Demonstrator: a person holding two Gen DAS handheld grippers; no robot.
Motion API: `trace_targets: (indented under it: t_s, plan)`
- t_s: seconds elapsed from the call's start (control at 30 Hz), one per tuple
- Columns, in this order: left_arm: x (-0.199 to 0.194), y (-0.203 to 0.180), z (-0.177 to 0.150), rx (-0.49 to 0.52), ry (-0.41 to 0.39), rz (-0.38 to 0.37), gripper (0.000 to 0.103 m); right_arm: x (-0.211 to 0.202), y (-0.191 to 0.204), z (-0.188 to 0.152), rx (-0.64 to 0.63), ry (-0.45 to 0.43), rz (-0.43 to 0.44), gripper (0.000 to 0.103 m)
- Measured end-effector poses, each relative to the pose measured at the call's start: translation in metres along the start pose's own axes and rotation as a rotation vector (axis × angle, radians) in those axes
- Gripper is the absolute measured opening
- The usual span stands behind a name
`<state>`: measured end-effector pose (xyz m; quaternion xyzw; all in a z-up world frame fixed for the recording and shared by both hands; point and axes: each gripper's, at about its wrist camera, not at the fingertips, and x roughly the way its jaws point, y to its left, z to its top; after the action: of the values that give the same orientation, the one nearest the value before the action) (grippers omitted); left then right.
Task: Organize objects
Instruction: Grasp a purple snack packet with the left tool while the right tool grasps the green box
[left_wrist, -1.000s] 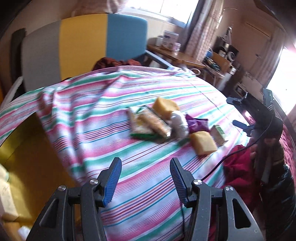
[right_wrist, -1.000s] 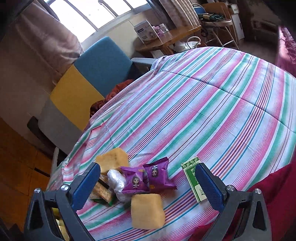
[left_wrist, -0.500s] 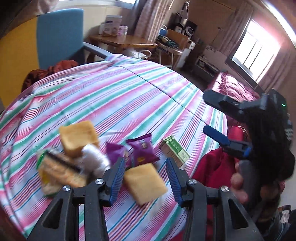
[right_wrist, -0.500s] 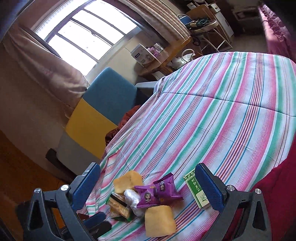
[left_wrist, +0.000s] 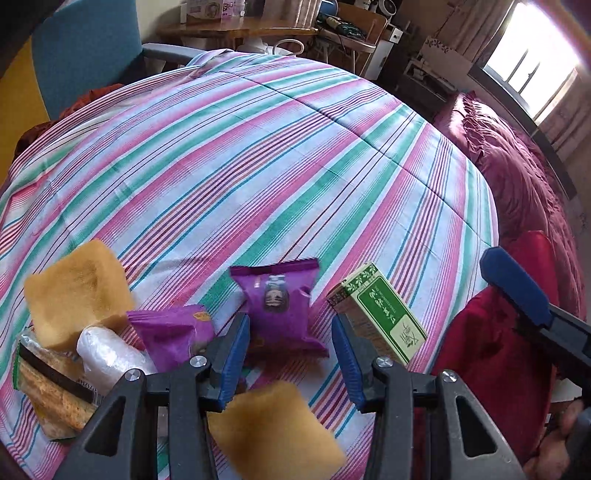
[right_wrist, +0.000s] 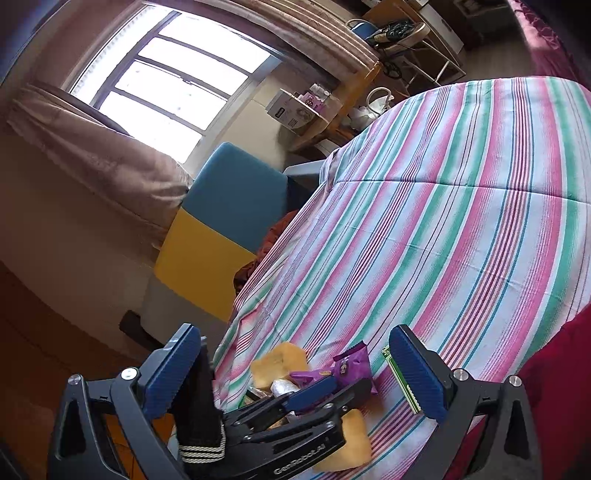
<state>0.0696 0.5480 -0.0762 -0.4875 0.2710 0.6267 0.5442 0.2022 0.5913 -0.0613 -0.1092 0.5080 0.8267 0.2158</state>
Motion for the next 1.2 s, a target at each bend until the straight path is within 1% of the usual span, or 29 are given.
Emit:
trace_targets:
  t_s: [0.1, 0.13, 0.2, 0.23, 0.27, 0.3, 0.37, 0.43, 0.53, 0.6, 0.7, 0.8, 0.9, 1.07, 1.2]
  plan:
    - [0.015, 0.003, 0.006, -0.036, 0.025, -0.009, 0.046, 0.001, -0.001, 0.000, 0.006, 0.003, 0.006, 0.103]
    - [0.021, 0.006, 0.007, -0.044, 0.030, -0.004, 0.043, 0.000, -0.002, 0.000, 0.006, 0.004, 0.004, 0.103]
    - [0.019, 0.004, 0.007, -0.035, 0.003, 0.021, 0.039, 0.001, -0.001, 0.000, 0.001, 0.006, 0.002, 0.103]
    - [0.017, 0.004, 0.007, -0.044, -0.003, 0.011, 0.037, 0.001, -0.001, 0.000, -0.001, 0.007, -0.001, 0.103]
    - [0.011, 0.005, 0.005, -0.058, -0.027, -0.014, 0.036, 0.000, -0.001, 0.000, -0.002, 0.007, -0.003, 0.103]
    - [0.005, 0.005, 0.004, -0.055, -0.049, -0.020, 0.036, 0.001, -0.001, 0.000, -0.003, 0.009, -0.005, 0.103]
    - [-0.014, 0.002, 0.000, -0.027, -0.100, -0.007, 0.036, 0.001, -0.001, 0.000, -0.004, 0.010, -0.010, 0.103]
    - [-0.033, 0.003, -0.005, -0.021, -0.142, -0.007, 0.036, 0.001, -0.001, 0.000, -0.005, 0.009, -0.015, 0.103]
    - [-0.063, 0.015, -0.017, -0.059, -0.200, -0.019, 0.035, 0.001, -0.001, 0.000, -0.006, 0.014, -0.029, 0.103]
    - [-0.084, 0.027, -0.034, -0.086, -0.235, 0.000, 0.035, 0.003, 0.000, 0.000, -0.011, 0.020, -0.042, 0.103]
    - [-0.104, 0.043, -0.057, -0.126, -0.270, 0.017, 0.035, 0.006, 0.001, -0.001, -0.019, 0.039, -0.070, 0.103]
    - [-0.119, 0.065, -0.095, -0.189, -0.277, 0.046, 0.035, 0.012, 0.001, -0.001, -0.028, 0.071, -0.103, 0.103]
    - [-0.127, 0.086, -0.132, -0.262, -0.271, 0.056, 0.035, 0.017, 0.002, -0.001, -0.040, 0.096, -0.148, 0.103]
    - [-0.140, 0.102, -0.180, -0.328, -0.279, 0.075, 0.035, 0.032, 0.002, -0.003, -0.063, 0.164, -0.239, 0.103]
    - [-0.157, 0.115, -0.213, -0.374, -0.309, 0.060, 0.035, 0.039, 0.002, -0.003, -0.078, 0.201, -0.313, 0.103]
